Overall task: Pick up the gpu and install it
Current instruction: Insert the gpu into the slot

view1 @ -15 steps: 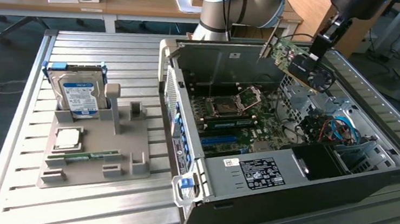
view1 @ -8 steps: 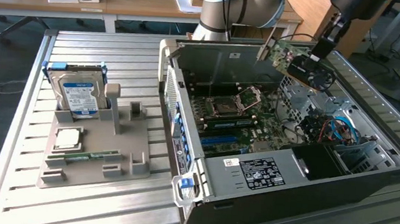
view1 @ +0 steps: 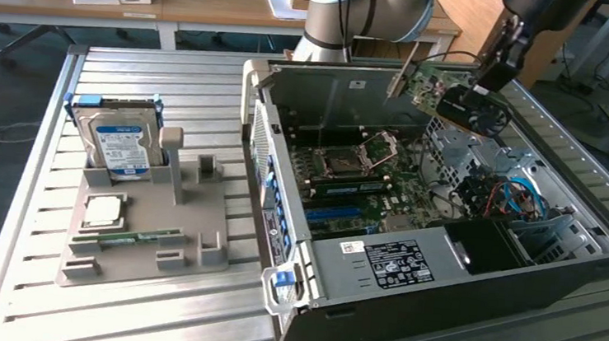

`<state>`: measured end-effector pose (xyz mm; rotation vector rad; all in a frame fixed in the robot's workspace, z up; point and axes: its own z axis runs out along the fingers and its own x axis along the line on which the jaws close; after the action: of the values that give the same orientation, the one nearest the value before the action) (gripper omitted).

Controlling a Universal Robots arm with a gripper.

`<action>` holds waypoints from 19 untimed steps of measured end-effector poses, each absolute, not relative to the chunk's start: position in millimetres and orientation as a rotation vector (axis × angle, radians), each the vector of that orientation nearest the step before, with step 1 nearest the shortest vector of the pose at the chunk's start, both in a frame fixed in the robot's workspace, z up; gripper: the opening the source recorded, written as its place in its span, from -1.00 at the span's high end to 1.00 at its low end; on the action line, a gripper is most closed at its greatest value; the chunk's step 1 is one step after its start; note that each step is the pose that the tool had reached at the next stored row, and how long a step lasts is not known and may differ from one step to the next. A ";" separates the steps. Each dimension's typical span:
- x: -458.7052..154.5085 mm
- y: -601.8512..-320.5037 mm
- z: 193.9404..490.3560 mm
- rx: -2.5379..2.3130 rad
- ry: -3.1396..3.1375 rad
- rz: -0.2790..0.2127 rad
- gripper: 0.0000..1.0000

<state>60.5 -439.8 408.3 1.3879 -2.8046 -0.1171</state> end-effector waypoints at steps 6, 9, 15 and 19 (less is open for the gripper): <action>60.5 -439.8 407.6 1.535 -2.722 -0.116 0.47; 60.5 -439.8 407.4 1.609 -2.677 -0.115 0.47; 60.5 -439.8 406.7 1.749 -2.583 -0.113 0.47; 60.5 -439.8 406.3 1.841 -2.515 -0.112 0.47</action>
<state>60.5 -439.8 406.3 1.8413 -2.5147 -0.1121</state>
